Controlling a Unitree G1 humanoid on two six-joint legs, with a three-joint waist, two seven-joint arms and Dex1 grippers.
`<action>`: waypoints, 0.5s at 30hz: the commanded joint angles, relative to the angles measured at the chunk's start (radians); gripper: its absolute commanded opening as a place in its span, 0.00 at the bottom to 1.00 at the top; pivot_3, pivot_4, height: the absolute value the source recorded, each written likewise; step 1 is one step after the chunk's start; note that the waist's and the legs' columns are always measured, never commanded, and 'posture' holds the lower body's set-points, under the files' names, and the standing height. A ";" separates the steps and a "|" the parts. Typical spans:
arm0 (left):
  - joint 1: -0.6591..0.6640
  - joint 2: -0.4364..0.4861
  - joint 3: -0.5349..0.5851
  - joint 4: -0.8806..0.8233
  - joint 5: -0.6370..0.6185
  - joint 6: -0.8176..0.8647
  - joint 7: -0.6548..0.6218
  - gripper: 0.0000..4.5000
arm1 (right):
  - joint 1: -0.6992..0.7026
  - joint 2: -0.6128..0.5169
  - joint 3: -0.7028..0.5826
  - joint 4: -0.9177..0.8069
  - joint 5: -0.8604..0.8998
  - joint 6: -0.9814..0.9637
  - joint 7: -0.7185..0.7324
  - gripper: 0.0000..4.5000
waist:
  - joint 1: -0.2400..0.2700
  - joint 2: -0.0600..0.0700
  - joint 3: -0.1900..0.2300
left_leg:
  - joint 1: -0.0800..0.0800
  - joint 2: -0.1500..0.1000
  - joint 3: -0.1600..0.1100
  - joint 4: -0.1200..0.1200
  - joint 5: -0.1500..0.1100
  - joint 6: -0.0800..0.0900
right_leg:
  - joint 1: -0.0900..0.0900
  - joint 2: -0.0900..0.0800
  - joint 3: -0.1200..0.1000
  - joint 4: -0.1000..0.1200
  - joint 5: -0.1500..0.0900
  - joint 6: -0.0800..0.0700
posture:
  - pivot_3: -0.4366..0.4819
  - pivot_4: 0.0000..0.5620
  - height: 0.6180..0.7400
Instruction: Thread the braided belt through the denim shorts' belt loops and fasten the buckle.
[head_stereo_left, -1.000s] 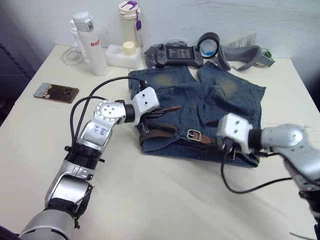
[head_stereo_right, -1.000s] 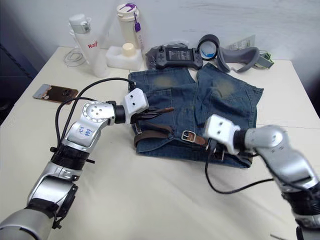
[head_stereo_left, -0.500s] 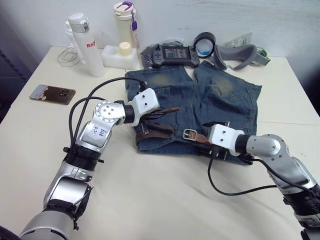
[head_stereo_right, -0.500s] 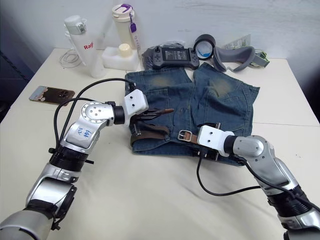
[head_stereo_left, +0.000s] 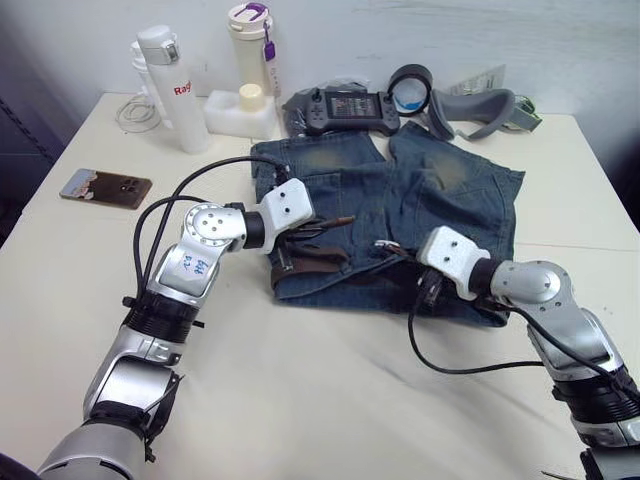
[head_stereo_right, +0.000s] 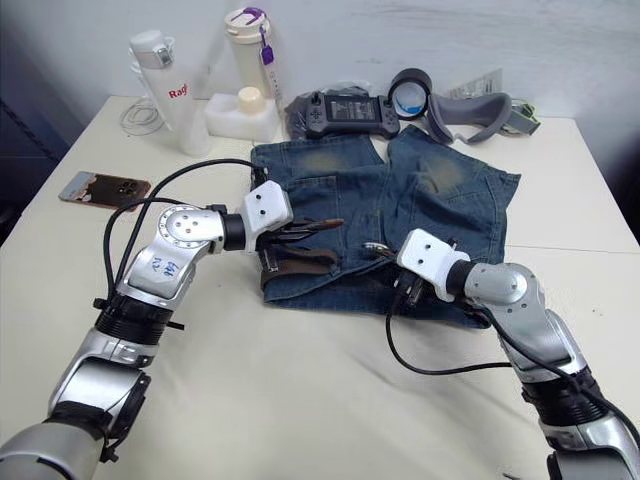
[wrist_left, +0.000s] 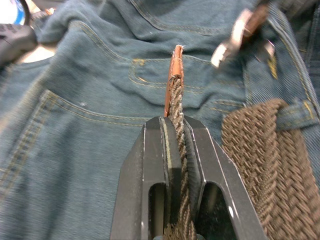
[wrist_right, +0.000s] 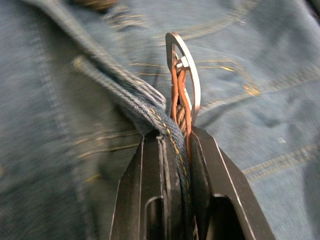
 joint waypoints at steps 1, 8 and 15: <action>0.019 -0.021 0.012 -0.094 -0.029 0.042 -0.004 0.00 | -0.034 0.033 -0.062 -0.051 0.035 0.090 -0.053 0.01 | 0.000 0.000 0.000 | 0.000 0.000 0.000 0.000 0.000 0.000 | 0.000 0.000 0.000 0.000 0.000 0.000 | 0.48 0.27 0.93; 0.027 -0.046 0.002 -0.120 -0.025 0.084 0.004 0.00 | -0.045 0.064 -0.066 -0.103 0.070 0.170 -0.067 0.01 | 0.000 0.000 0.000 | 0.000 0.000 0.000 0.000 0.000 0.000 | 0.000 0.000 0.001 0.001 0.000 0.000 | 0.48 0.27 0.93; -0.028 -0.086 -0.017 -0.043 0.021 0.052 0.036 0.00 | -0.050 0.086 -0.068 -0.155 0.119 0.213 -0.070 0.01 | 0.000 0.000 0.000 | 0.000 0.000 0.000 0.000 0.000 0.000 | 0.000 0.000 0.001 0.001 0.000 0.000 | 0.48 0.27 0.93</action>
